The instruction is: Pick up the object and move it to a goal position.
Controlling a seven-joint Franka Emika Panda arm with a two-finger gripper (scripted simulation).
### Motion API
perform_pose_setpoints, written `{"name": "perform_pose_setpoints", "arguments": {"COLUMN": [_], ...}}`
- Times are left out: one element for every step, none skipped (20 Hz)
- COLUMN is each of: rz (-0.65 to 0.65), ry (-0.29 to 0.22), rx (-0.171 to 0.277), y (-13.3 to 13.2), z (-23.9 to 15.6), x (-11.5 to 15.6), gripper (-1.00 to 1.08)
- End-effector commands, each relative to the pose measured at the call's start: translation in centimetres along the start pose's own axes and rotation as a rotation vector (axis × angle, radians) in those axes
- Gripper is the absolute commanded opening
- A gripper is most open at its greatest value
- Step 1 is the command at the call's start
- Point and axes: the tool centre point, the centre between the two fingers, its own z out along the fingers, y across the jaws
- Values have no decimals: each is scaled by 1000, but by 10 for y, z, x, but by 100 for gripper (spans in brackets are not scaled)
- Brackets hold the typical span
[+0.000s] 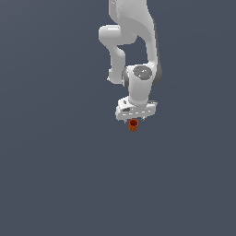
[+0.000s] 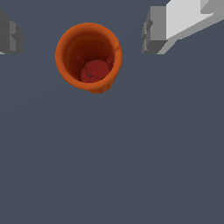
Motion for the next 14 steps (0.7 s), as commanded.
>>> {"name": "perform_pose_setpoints", "arguments": {"rz": [0, 0, 0, 0, 0, 0, 0, -1, -1, -1, -1, -1, -1, -1], "ry": [0, 0, 0, 0, 1, 1, 1, 1, 1, 1, 1, 1, 1, 1], "rx": [0, 0, 0, 0, 0, 0, 0, 0, 0, 0, 0, 0, 0, 0], "y": [0, 0, 0, 0, 0, 0, 0, 0, 0, 0, -1, -1, -1, -1], "z": [1, 3, 5, 7, 11, 14, 19, 24, 29, 34, 38, 41, 44, 46], "x": [0, 0, 0, 0, 0, -1, -1, -1, -1, -2, -2, -2, -2, -1], "gripper": [100, 100, 100, 100, 100, 100, 100, 100, 100, 100, 100, 100, 100, 100]}}
